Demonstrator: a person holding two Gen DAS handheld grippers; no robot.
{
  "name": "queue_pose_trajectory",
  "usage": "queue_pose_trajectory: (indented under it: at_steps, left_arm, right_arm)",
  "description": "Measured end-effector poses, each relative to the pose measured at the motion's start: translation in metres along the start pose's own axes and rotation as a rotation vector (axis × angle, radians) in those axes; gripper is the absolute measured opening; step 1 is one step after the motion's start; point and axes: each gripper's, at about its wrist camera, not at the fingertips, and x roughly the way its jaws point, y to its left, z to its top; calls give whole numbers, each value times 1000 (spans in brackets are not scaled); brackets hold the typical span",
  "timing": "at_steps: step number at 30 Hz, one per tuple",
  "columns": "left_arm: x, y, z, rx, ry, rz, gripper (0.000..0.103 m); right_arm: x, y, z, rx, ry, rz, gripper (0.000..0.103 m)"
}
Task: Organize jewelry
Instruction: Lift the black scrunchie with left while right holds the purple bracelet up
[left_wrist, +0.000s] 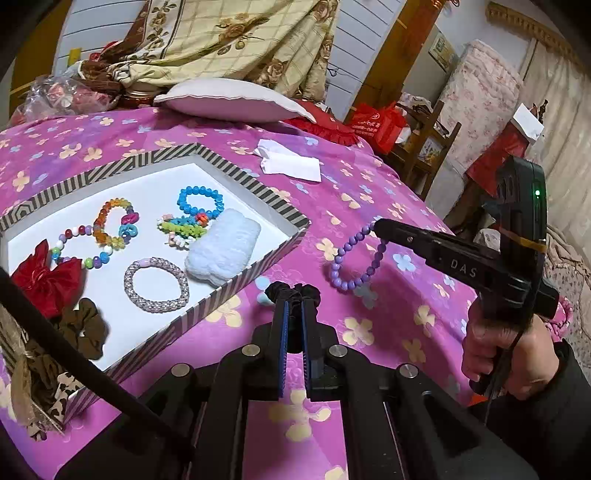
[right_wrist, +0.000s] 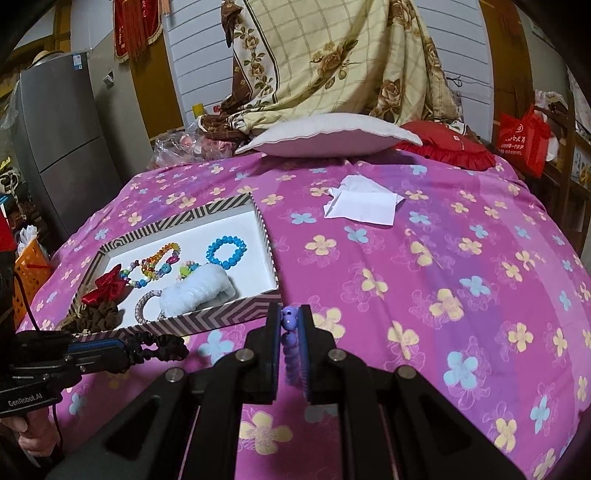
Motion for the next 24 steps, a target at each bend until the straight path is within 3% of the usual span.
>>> queue_pose_trajectory:
  at_steps: [24]
  left_arm:
    - [-1, 2, 0, -3, -7, 15, 0]
  right_arm:
    - [1, -1, 1, 6, -14, -20, 9]
